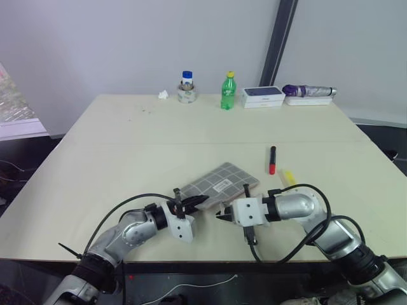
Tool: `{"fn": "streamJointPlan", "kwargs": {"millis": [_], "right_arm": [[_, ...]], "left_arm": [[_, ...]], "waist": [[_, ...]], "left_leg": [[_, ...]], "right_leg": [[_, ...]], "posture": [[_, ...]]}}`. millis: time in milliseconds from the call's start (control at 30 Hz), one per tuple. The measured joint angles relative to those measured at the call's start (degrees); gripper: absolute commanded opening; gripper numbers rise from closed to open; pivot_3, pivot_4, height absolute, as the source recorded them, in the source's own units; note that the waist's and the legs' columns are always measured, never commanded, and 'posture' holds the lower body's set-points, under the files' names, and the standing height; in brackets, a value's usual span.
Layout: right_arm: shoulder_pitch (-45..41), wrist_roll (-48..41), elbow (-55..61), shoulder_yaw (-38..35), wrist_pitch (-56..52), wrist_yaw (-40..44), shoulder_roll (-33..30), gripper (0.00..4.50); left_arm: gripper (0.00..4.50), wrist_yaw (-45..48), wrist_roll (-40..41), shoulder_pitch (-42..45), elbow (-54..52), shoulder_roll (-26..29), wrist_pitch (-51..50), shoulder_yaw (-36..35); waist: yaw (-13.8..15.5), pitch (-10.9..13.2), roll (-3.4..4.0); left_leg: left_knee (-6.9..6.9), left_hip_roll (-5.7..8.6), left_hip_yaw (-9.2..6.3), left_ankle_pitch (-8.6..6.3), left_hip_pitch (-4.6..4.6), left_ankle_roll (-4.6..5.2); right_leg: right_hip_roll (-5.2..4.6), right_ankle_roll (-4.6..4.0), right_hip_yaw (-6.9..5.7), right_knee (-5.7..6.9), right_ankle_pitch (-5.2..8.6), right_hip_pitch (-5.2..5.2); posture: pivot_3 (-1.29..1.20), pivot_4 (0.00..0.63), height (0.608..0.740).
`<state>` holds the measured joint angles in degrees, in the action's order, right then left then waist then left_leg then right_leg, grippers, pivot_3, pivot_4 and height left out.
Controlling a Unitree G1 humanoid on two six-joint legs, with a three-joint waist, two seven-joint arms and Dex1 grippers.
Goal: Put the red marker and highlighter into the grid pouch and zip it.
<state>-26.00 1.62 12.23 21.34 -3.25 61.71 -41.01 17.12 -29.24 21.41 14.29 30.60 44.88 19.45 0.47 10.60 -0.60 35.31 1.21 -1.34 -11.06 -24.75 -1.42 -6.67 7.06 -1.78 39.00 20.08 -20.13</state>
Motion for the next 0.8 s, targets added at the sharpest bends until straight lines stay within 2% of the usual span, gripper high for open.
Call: {"fn": "streamJointPlan", "kwargs": {"millis": [567,667,800], "right_arm": [[-0.2,-1.8,3.2,0.2,2.3,4.0,1.0,0.03],[0.4,-2.1,3.2,0.2,1.8,4.1,1.0,0.94],[0.5,-2.4,2.6,0.1,1.1,4.0,0.3,2.93]], "left_arm": [[0.0,-1.3,-4.3,3.7,2.5,-1.3,1.6,2.2],[0.0,-1.4,-3.5,3.5,2.6,-1.4,1.3,2.0],[0.0,-2.3,-2.4,2.7,2.4,-1.5,0.5,1.7]], "waist": [[0.3,0.0,0.0],[0.3,0.0,0.0],[0.2,0.0,0.0]], "left_leg": [[0.13,0.03,-0.08,0.0,0.01,0.0],[0.14,0.02,-0.09,0.0,0.01,0.0],[0.14,0.02,-0.09,0.0,0.01,0.0]], "right_leg": [[0.0,0.0,-0.08,0.01,0.0,0.12],[0.0,0.0,-0.08,0.01,0.0,0.12],[0.0,0.0,-0.08,0.02,0.0,0.12]], "posture": [[0.0,0.15,0.74],[0.0,0.15,0.74],[0.0,0.15,0.74]]}}
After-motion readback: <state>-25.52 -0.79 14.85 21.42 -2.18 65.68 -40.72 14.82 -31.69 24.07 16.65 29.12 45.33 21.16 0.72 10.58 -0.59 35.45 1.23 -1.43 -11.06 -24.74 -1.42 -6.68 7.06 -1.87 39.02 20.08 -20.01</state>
